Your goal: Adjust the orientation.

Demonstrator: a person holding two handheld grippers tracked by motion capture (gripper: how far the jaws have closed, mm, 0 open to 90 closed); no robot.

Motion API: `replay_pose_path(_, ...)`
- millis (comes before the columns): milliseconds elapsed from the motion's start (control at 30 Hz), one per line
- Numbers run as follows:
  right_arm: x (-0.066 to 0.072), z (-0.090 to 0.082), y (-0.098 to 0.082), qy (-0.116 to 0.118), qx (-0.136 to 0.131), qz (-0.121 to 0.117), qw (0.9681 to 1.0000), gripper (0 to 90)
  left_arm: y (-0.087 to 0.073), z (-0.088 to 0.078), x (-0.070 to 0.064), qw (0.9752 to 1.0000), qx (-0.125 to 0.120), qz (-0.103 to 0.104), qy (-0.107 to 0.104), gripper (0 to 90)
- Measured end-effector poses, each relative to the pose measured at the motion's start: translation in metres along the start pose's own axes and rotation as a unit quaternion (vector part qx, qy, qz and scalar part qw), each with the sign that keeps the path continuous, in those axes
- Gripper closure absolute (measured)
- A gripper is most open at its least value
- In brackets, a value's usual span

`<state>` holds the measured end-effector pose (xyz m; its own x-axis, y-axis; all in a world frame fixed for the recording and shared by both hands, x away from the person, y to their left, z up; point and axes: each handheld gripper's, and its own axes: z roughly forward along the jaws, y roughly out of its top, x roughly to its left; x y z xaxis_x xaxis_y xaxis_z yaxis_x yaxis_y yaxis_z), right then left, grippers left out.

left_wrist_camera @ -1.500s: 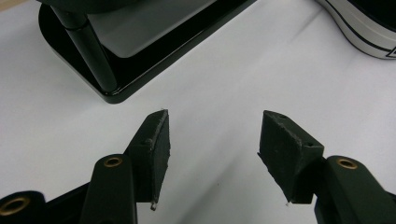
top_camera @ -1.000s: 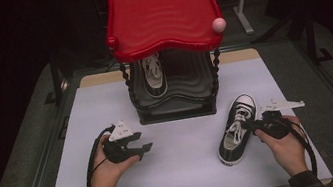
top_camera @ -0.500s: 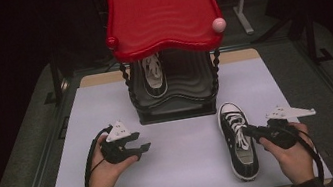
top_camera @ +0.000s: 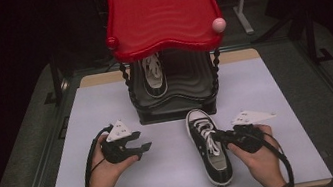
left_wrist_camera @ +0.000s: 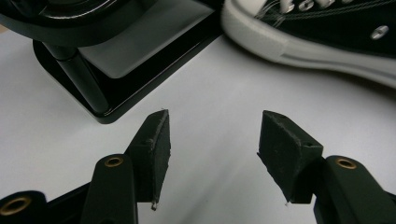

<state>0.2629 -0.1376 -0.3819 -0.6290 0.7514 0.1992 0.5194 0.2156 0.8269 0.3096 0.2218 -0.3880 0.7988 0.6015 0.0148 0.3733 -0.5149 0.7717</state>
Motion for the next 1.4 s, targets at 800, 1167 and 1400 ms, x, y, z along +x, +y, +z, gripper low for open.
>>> replay_pose_path(800,0.024,0.049,0.008,0.071,0.009,-0.041,0.9966,68.3,0.021,0.015,-0.04,0.9974,-0.021,0.021,-0.065,42.8)
replay_pose_path(1167,0.015,0.045,0.001,0.083,0.018,-0.041,0.9956,65.8,0.037,0.042,-0.062,0.995,-0.024,0.029,-0.092,43.7)
replay_pose_path(1400,0.014,0.05,0.0,0.082,0.029,-0.046,0.9951,68.1,0.027,0.045,-0.052,0.9934,-0.02,0.01,-0.113,50.3)
